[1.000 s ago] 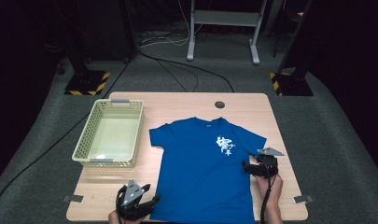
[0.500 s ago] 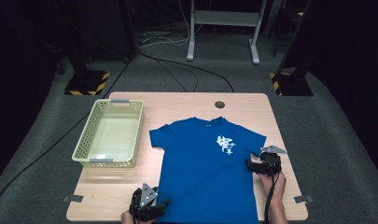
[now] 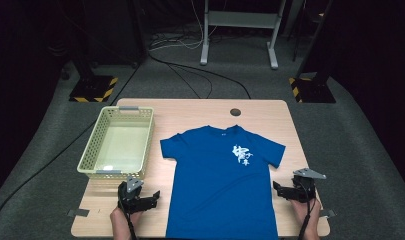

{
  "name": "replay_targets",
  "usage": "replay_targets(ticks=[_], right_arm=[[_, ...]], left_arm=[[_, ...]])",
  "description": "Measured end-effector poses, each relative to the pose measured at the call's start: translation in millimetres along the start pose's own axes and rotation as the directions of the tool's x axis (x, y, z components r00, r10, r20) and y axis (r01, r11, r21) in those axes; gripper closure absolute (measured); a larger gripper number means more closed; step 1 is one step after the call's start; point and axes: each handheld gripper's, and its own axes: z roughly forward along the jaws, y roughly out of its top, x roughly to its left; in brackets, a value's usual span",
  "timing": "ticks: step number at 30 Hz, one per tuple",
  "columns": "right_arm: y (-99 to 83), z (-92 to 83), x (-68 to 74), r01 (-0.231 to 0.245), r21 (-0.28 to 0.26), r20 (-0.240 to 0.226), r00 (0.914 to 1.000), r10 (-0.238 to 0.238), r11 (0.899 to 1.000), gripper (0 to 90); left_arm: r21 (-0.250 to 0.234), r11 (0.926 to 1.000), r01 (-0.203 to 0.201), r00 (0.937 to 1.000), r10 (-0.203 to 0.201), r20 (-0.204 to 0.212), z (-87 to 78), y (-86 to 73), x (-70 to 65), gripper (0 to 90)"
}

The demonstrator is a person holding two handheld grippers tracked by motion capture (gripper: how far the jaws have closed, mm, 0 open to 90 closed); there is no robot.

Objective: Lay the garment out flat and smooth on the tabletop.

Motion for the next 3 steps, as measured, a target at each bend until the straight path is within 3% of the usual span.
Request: replay_targets(ticks=[1, 2, 3], right_arm=[[-2.8, -3.4, -2.1, -0.004, -0.001, -0.006, 1.0000, 0.004, 1.000, 7.2], [-5.2, -6.1, -3.7, -0.005, 0.004, 0.001, 1.0000, 0.005, 1.000, 7.4], [-5.2, -6.1, -3.7, -0.005, 0.004, 0.001, 1.0000, 0.005, 1.000, 7.4]], left_arm=[[0.000, 1.0000, 0.000, 1.0000, 0.000, 0.000, 0.0, 0.0, 0.0, 14.3], [0.011, 0.9998, -0.015, 0.9985, 0.016, -0.053, 1.4, 0.4, -3.7, 14.1], [0.011, 0.9998, -0.015, 0.9985, 0.016, -0.053, 1.4, 0.4, -3.7, 14.2]])
